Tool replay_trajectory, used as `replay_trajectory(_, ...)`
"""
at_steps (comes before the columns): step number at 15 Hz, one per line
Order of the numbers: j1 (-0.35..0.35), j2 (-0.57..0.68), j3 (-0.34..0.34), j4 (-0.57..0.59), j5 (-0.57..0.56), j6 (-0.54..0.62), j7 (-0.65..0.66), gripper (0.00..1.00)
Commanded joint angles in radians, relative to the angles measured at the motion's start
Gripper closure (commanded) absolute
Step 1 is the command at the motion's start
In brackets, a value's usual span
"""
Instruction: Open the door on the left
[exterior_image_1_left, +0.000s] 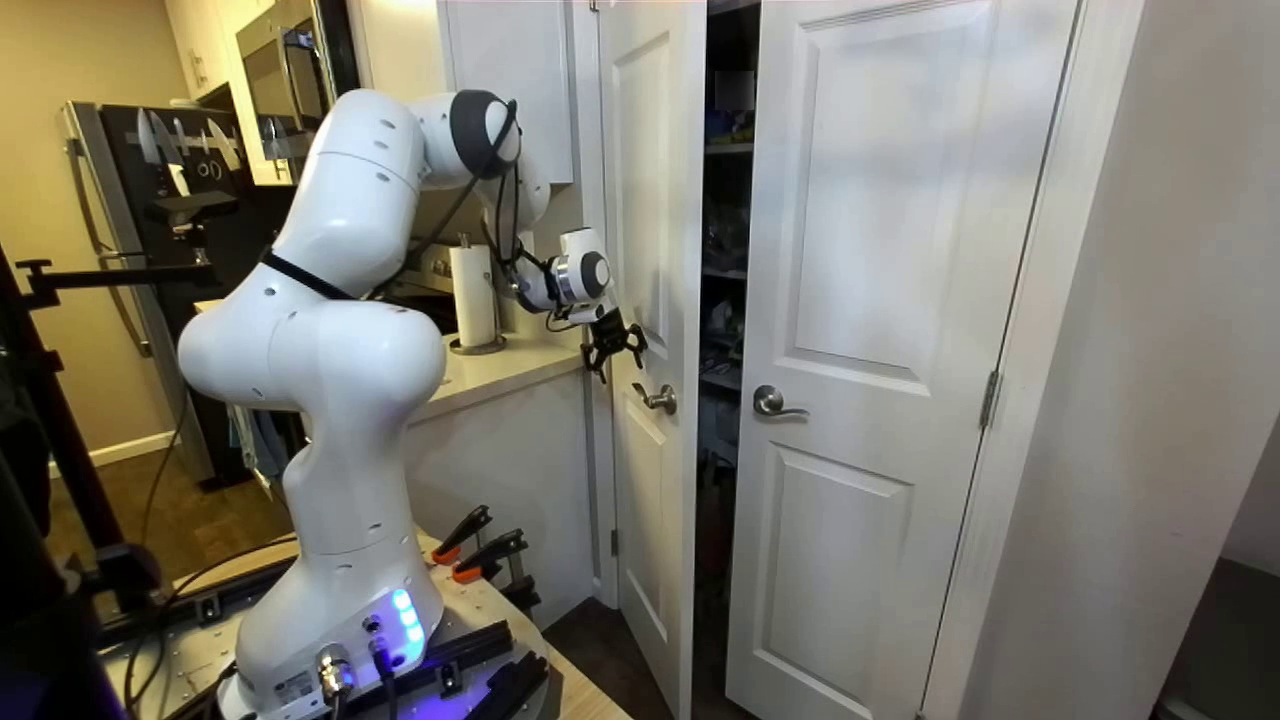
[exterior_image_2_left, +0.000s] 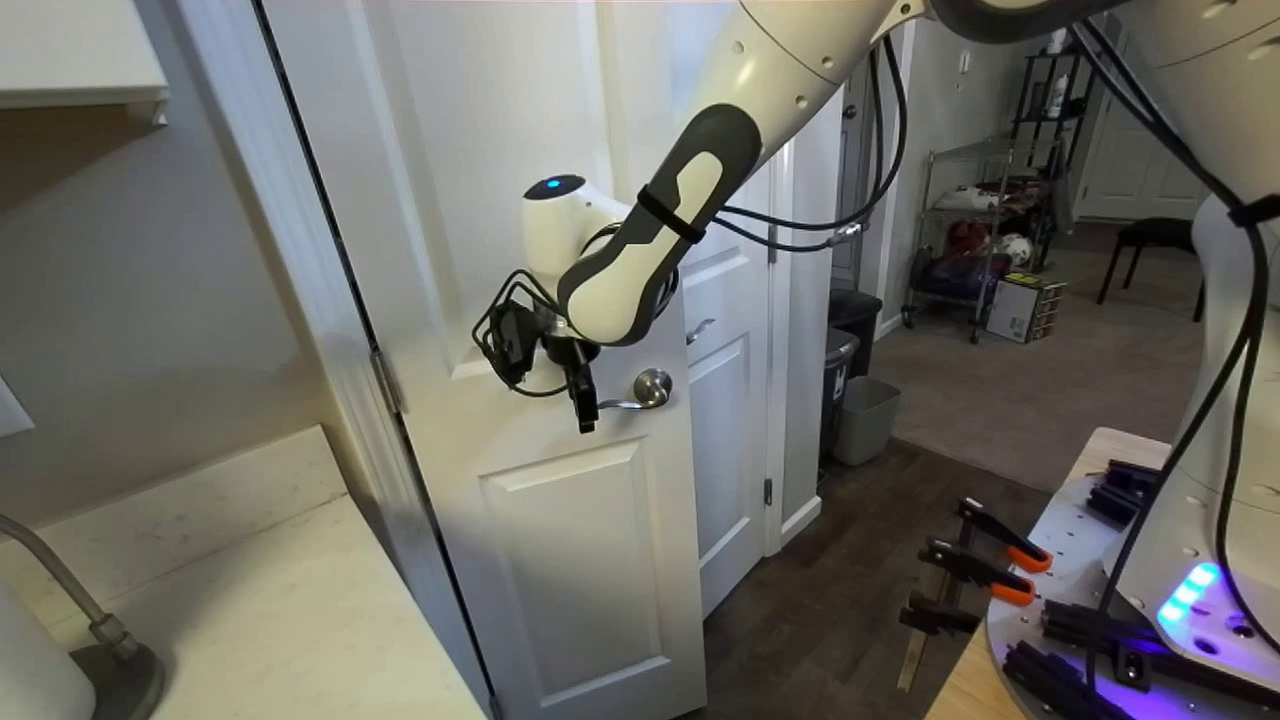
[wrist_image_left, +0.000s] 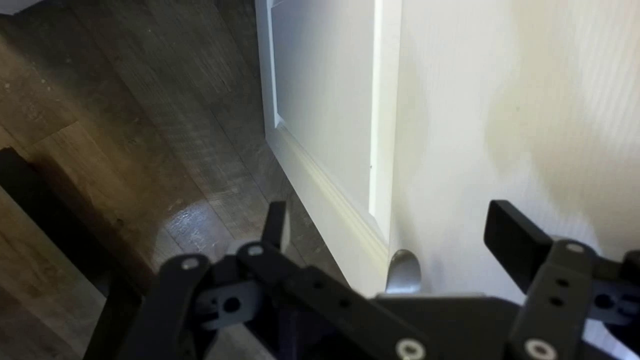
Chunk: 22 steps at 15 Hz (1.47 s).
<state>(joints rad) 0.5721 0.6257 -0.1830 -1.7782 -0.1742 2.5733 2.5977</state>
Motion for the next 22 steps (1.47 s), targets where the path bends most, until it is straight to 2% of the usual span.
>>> replay_trajectory(1,-0.06,-0.007,0.055,0.025,-0.042,0.023,-0.059,0.0)
replay_trajectory(4,-0.114,-0.025,0.124,0.001,-0.022,0.071,-0.162,0.0)
replay_trajectory(6,-0.165,-0.033,0.198,-0.019,0.017,0.107,-0.286,0.0)
replay_trajectory(11,-0.22,-0.124,0.341,-0.151,0.119,0.086,-0.543,0.0)
replay_trajectory(15,-0.19,-0.222,0.349,-0.286,0.178,0.087,-0.529,0.0)
replay_trajectory(22,-0.221,-0.368,0.359,-0.554,0.264,0.185,-0.518,0.0)
